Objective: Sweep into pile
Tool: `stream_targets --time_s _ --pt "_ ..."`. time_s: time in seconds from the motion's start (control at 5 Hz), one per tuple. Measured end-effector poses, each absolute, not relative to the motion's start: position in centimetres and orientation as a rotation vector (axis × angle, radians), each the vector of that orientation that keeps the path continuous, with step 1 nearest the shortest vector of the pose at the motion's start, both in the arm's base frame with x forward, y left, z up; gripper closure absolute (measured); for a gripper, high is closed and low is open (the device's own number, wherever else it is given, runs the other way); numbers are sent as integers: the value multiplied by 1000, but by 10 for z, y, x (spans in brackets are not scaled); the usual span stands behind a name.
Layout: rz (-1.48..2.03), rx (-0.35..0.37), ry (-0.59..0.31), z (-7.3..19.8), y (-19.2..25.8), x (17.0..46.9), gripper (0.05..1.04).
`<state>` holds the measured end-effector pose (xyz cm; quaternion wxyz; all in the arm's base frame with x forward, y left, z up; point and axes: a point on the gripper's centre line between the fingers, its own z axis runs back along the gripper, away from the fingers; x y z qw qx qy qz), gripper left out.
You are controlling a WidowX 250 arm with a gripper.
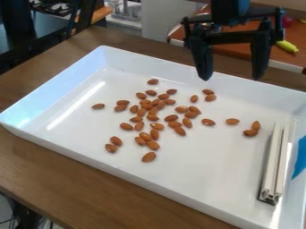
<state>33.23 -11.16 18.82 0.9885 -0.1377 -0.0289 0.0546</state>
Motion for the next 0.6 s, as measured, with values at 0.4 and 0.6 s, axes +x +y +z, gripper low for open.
stream_targets --time_s 0.4,0.6 --pt "119 -223 19 149 -135 331 84" --pt "120 -206 -2 142 -152 334 84"
